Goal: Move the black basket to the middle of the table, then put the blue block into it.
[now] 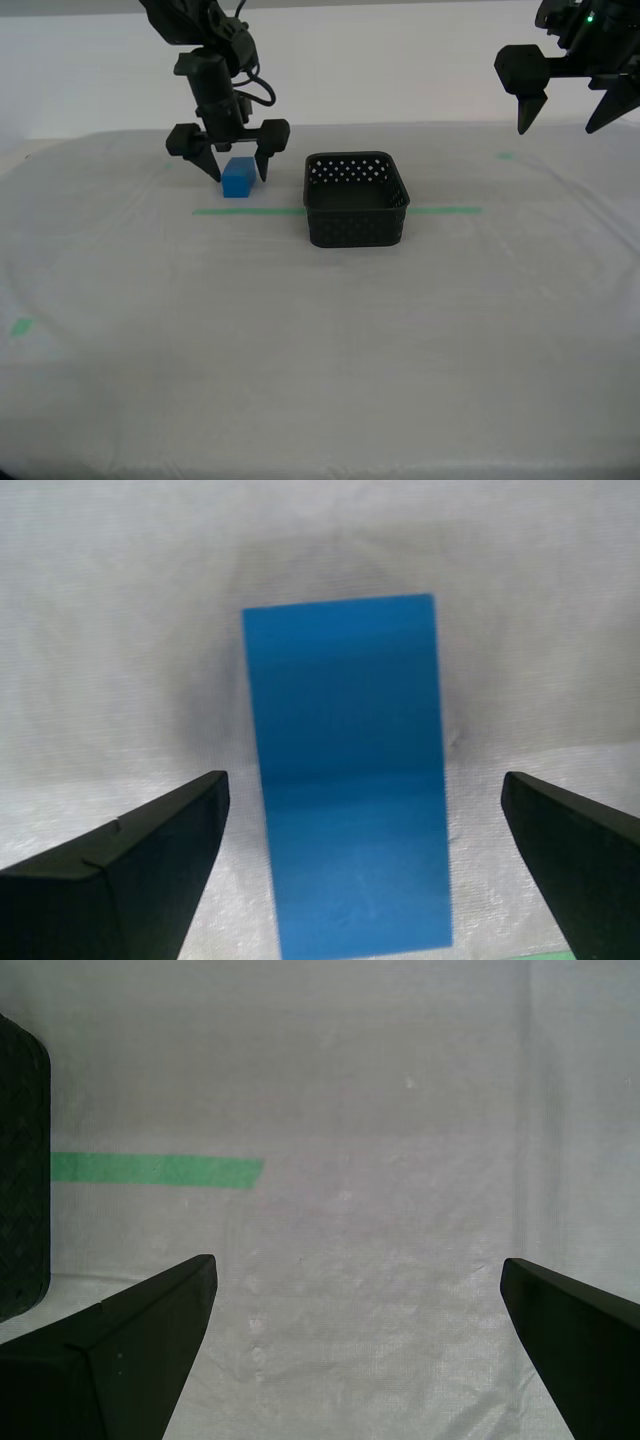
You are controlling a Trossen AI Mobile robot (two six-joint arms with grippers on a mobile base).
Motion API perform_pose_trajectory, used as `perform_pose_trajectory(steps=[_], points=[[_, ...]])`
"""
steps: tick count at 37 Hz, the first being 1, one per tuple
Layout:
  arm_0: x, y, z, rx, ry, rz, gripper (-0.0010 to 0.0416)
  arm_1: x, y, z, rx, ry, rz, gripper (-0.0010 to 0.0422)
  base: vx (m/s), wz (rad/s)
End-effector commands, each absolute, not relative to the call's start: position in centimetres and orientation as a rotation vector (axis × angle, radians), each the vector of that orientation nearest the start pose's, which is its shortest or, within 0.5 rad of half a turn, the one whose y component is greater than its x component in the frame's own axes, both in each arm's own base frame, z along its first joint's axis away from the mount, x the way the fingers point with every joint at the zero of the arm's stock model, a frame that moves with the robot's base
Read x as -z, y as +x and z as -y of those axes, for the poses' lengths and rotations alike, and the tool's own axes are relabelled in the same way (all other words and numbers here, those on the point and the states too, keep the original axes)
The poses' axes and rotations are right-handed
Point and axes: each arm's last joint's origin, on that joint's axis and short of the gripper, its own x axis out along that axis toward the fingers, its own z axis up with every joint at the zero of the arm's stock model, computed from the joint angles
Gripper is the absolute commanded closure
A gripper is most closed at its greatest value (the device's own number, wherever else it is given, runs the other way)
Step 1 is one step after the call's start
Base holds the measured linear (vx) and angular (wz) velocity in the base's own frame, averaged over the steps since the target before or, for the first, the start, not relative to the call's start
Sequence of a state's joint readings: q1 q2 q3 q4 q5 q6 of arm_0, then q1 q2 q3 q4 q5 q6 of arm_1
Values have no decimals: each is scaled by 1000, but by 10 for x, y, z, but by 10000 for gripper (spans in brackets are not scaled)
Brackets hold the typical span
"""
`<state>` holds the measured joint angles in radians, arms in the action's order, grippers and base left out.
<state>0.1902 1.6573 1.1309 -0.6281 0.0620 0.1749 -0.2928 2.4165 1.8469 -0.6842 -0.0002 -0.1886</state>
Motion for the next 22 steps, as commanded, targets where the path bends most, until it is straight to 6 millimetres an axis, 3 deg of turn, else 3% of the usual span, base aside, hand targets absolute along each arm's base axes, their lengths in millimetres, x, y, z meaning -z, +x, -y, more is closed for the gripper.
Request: perform_pose_trajectory(steps=[1, 22], points=[[-207, 319, -59, -11, 9, -1148, 7, -105, 466, 141, 151, 14, -1262, 76, 0, 0], [-207, 319, -59, -11, 9, -1148, 7, -105, 466, 139, 73, 8, -1253, 335, 0, 0]])
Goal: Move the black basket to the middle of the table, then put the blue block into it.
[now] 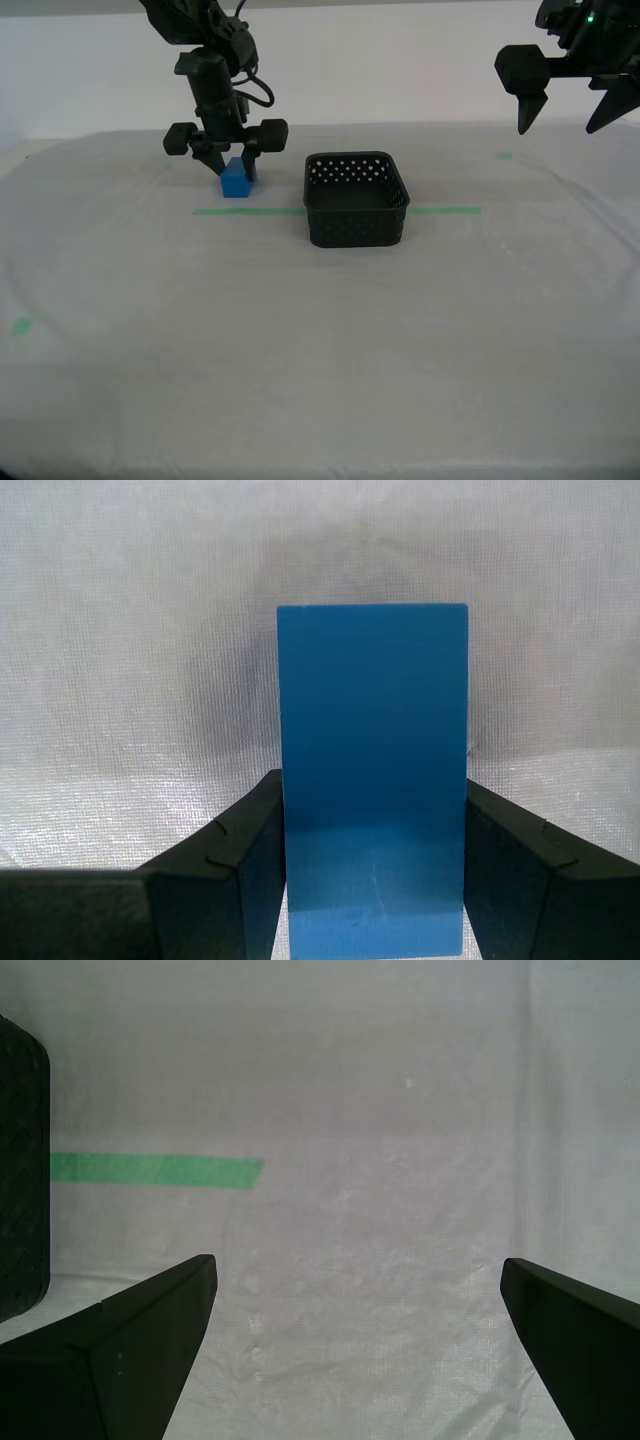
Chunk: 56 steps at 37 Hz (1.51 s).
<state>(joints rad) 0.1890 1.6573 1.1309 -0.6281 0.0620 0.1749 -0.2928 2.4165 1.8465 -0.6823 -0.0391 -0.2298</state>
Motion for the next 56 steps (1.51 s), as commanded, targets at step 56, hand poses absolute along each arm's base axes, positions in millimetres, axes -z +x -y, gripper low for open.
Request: perform_pose_trajectory(steps=[56], points=[[-208, 319, -59, -11, 10, -1144, 7, -198, 388, 260, 100, -35, -1124, 412, 0, 0]])
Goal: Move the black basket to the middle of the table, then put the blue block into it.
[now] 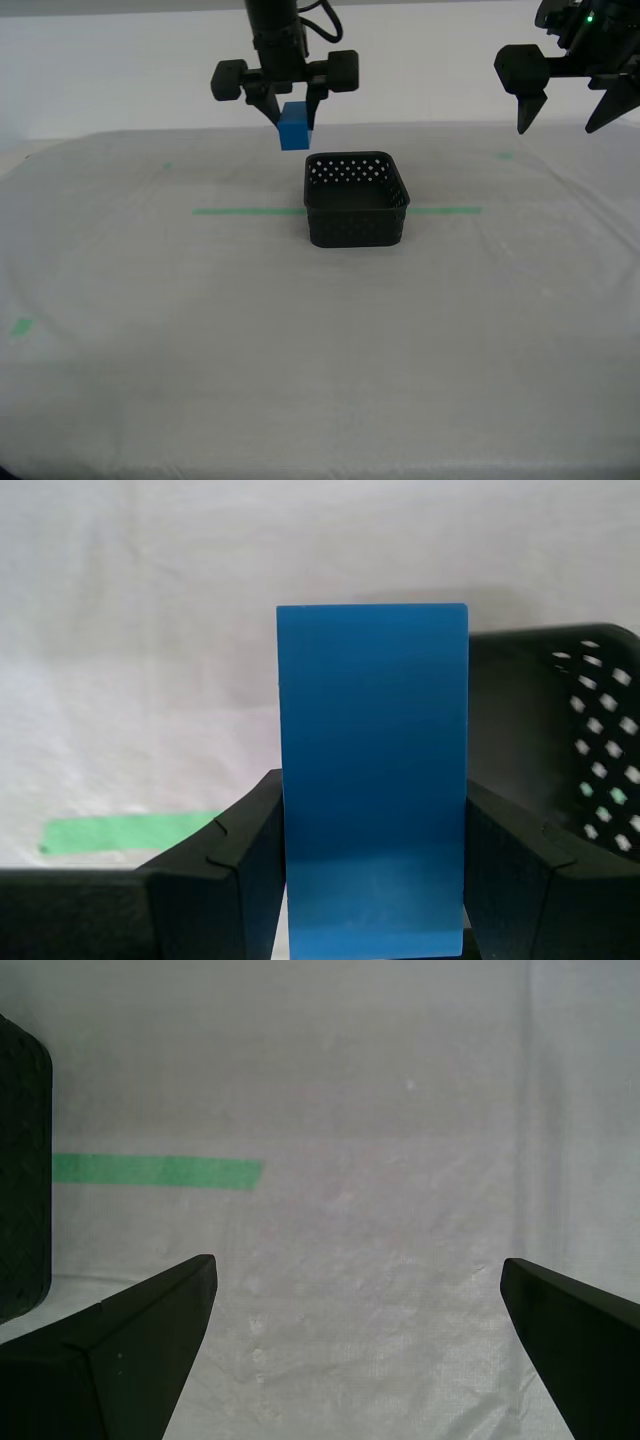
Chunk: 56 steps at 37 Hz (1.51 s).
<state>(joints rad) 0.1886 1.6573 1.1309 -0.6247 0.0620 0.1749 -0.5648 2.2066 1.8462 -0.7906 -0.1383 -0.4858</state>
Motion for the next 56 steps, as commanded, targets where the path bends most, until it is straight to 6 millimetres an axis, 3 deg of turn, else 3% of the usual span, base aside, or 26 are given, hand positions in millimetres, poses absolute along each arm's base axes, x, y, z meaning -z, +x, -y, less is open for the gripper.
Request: perform_pose_trajectory(steps=[1, 9, 16, 26, 33, 42, 56], points=[[-208, 319, -59, -11, 10, -1144, 7, -199, 384, 266, 104, -35, -1119, 412, 0, 0], [-208, 319, -59, -11, 10, -1142, 7, -199, 361, 298, 97, -40, -1086, 412, 0, 0], [-208, 319, -59, -12, 10, -1140, 7, -193, 353, 314, 92, -39, -1040, 412, 0, 0], [-208, 320, -60, -13, 12, -1126, 7, -161, 347, 315, 111, -64, -1091, 412, 0, 0], [-208, 320, -60, -13, 12, -1126, 7, -151, 343, 312, 105, -48, -1118, 399, 0, 0], [-208, 320, -60, -13, 12, -1126, 7, -150, 342, 311, 107, -41, -1125, 308, 0, 0], [-208, 320, -60, -13, 13, -1126, 7, -152, 342, 312, 118, -40, -1127, 73, 0, 0]])
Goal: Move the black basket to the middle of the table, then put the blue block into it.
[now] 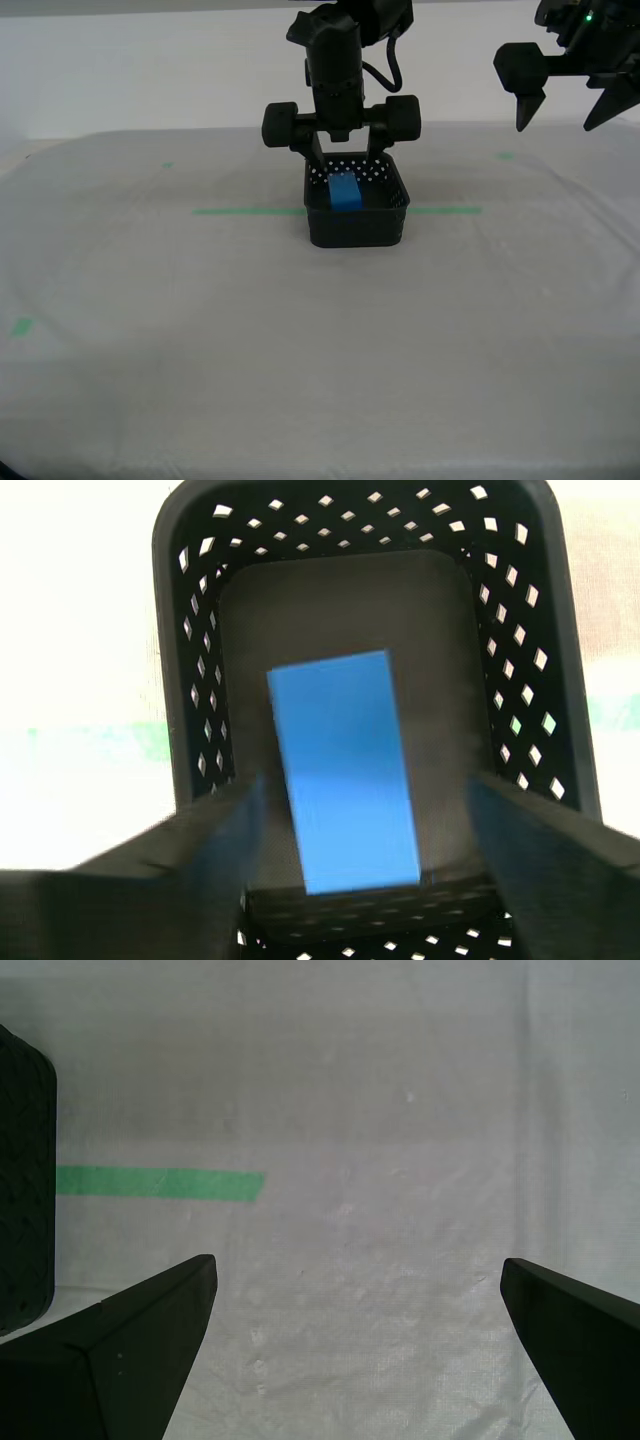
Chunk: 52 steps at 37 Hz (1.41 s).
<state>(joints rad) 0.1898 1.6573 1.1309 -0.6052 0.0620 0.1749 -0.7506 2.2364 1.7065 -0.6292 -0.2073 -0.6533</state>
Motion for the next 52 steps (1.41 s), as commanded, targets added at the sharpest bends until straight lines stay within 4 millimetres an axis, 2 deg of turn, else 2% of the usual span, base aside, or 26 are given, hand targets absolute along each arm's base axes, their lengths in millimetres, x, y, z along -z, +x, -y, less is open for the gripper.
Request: perform_pose_trajectory(steps=[1, 4, 8, 12, 15, 18, 20, 28, 39, 46, 52], points=[[-208, 320, -60, -13, 13, -1126, 7, -152, 342, 312, 120, -40, -1129, 53, 0, 0], [-208, 320, -60, -13, 13, -1126, 7, -155, 341, 310, 129, -34, -1135, -2, 0, 0], [-208, 320, -60, -13, 13, -1126, 7, -162, 343, 304, 136, -17, -1128, 32, 0, 0], [-208, 321, -60, -13, 13, -1126, 7, -174, 346, 294, 117, -16, -1112, 3, 0, 0], [-208, 321, -60, -13, 13, -1125, 7, -184, 350, 284, 106, 7, -1096, 19, 0, 0], [-208, 321, -60, -13, 13, -1126, 7, -195, 353, 272, 82, 15, -1088, 6, 0, 0], [-208, 321, -60, -13, 13, -1126, 7, -201, 357, 263, 79, 34, -1083, 14, 0, 0], [-208, 321, -60, -13, 13, -1124, 7, -219, 372, 220, 59, 56, -1073, 10, 0, 0], [-208, 321, -60, -13, 13, -1123, 7, -222, 388, 137, -21, -1, -1060, 11, 0, 0], [-208, 321, -60, -14, 13, -1122, 7, -215, 380, 86, -32, -75, -1025, 11, 0, 0], [-208, 321, -60, -14, 13, -1122, 7, -204, 366, 64, -30, -33, -972, 11, 0, 0]])
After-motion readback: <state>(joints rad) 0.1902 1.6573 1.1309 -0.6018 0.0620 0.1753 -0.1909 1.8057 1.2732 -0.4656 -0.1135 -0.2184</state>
